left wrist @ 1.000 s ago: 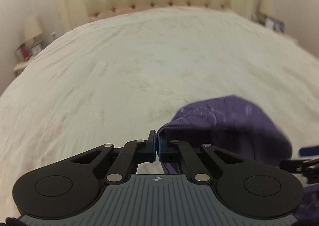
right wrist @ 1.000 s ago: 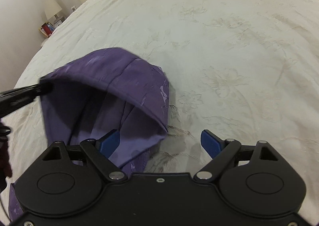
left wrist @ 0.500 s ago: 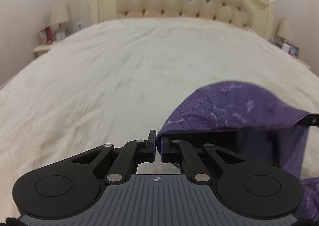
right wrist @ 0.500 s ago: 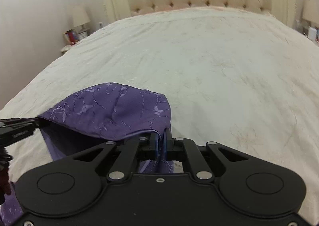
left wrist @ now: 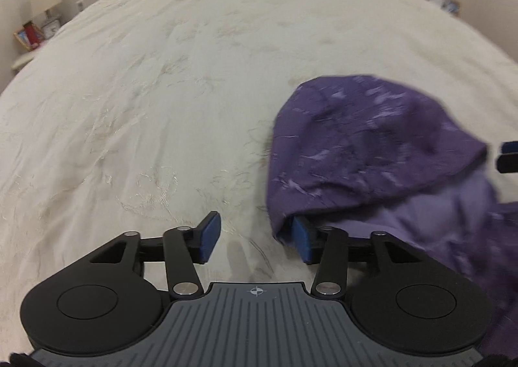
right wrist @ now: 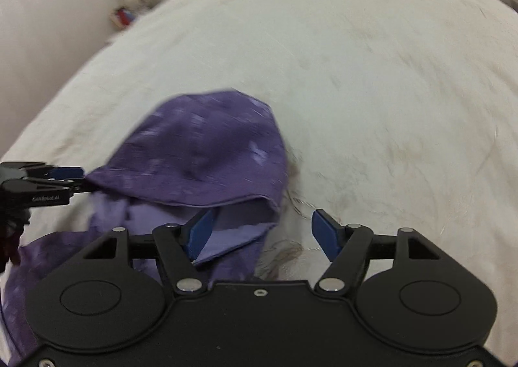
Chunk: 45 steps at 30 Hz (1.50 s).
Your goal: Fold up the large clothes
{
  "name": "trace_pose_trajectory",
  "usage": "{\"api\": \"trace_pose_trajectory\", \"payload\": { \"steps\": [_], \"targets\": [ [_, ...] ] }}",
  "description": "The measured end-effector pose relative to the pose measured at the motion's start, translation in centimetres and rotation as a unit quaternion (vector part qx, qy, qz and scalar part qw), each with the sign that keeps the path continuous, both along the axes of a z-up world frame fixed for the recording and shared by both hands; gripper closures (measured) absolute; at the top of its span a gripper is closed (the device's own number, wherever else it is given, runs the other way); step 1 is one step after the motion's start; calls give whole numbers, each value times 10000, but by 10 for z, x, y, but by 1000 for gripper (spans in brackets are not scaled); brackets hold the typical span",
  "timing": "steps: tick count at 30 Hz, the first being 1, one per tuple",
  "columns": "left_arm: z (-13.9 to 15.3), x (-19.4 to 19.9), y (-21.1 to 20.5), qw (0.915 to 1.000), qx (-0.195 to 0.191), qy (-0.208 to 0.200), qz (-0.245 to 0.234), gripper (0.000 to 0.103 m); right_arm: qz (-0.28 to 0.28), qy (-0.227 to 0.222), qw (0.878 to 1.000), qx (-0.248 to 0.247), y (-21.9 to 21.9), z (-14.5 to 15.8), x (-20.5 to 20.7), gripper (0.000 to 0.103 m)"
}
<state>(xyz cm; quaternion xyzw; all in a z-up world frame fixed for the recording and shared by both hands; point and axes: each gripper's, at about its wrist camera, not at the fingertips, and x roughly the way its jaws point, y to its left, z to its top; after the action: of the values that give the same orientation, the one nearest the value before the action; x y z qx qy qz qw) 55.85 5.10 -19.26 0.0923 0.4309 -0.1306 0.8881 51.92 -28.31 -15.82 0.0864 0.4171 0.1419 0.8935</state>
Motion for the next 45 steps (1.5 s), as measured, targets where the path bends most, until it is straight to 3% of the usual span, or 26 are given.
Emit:
{"api": "trace_pose_trajectory", "payload": {
  "steps": [3, 6, 9, 12, 17, 21, 23, 25, 26, 28, 30, 32, 35, 37, 39, 41, 43, 45],
  "targets": [
    [20, -15, 5, 9996, 148, -240, 31, 55, 202, -259, 9994, 69, -4, 18, -7, 32],
    [39, -11, -2, 9983, -154, -522, 219, 55, 157, -529, 9984, 106, -2, 31, 0, 34],
    [51, 1, -28, 9962, -475, -701, 205, 54, -36, -680, 9977, 25, 3, 36, 15, 43],
    [48, 13, -67, 9950, -539, -846, -16, 54, -290, -668, 9973, 77, 2, 31, 31, 44],
    [14, 38, -123, 9961, -319, -737, -372, 54, -340, -523, 9979, 179, 6, 18, 38, 44],
    [-28, 57, -112, 9989, 293, -329, 159, 54, -204, -425, 9987, 178, 7, 15, 34, 44],
    [-47, 66, -90, 9985, 199, 24, 502, 52, -127, -422, 9989, 175, 9, 15, 36, 44],
    [-54, 66, -73, 9985, -176, 93, 511, 51, -84, -486, 9985, 244, 10, 18, 39, 44],
    [-55, 66, -70, 9987, -171, 78, 472, 50, -60, -526, 9982, 281, 12, 19, 43, 44],
    [-56, 65, -72, 9993, -76, 21, 359, 49, 2, -585, 9978, 325, 19, 20, 53, 48],
    [-59, 65, -72, 9995, -29, -11, 328, 48, 75, -568, 9972, 471, 27, 16, 66, 64],
    [-62, 65, -73, 9995, -40, -37, 327, 48, 139, -482, 9965, 665, 33, 8, 79, 67],
    [-63, 61, -72, 9996, -71, -91, 274, 48, -41, 3, 9977, 676, 35, -20, 101, 69],
    [-65, 60, -69, 9996, -125, -103, 220, 48, -238, 378, 9984, 353, 33, -44, 112, 73],
    [-67, 62, -66, 9997, -144, -109, 159, 47, -262, 489, 9984, 142, 29, -60, 114, 96],
    [-68, 63, -64, 9997, -169, -111, 135, 46, -259, 455, 9985, 181, 24, -60, 112, 95],
    [-67, 63, -61, 9996, -228, -96, 151, 46, -190, 409, 9989, 153, 22, -50, 109, 82],
    [-60, 60, -59, 9995, -256, -43, 175, 46, -74, 184, 9998, 72, 24, -36, 104, 61]
  ]
}}
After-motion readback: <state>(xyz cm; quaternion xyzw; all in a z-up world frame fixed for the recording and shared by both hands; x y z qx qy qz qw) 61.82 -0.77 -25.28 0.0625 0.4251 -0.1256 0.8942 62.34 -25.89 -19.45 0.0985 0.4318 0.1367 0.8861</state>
